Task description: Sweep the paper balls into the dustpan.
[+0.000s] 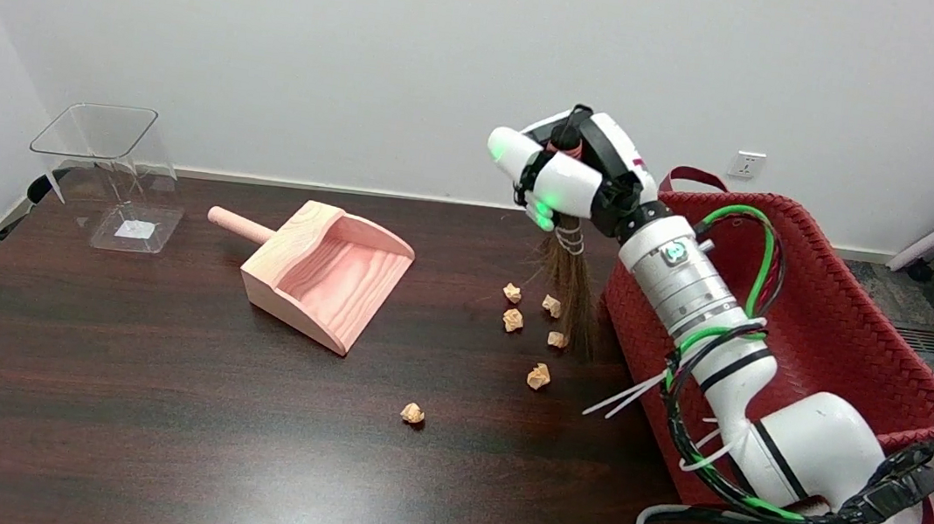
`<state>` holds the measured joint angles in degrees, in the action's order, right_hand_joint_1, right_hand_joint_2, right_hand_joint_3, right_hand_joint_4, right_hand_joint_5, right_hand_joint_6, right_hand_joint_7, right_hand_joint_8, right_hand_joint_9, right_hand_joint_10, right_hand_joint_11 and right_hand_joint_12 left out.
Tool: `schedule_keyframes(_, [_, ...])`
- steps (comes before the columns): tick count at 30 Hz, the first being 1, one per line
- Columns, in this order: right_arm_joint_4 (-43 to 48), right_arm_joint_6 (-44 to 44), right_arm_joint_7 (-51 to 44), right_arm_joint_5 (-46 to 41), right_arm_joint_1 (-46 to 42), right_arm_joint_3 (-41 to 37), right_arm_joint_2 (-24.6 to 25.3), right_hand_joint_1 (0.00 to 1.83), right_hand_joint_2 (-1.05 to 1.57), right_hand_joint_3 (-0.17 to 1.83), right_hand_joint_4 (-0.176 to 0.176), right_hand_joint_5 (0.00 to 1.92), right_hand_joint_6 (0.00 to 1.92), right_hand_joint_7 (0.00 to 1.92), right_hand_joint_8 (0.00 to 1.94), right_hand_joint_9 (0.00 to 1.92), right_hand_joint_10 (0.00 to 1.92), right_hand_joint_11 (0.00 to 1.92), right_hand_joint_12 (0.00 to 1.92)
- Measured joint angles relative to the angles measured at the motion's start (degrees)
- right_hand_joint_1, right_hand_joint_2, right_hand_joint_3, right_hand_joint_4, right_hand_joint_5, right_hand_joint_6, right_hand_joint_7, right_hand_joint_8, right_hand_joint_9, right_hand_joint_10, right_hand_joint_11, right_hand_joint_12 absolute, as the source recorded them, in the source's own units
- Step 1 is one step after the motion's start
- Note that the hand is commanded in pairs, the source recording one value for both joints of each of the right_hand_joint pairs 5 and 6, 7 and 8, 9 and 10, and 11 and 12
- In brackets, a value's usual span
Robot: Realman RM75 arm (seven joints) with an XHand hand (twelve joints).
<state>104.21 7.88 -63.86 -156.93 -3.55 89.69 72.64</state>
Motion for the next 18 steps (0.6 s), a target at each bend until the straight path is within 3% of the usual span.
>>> schedule_keyframes(18, [-3.34,-0.27,-8.42,-0.05,-2.0,1.93,0.36,0.96,1.57,1.07,0.0,1.92,1.92,1.92,1.92,1.92,1.92,1.92,1.92])
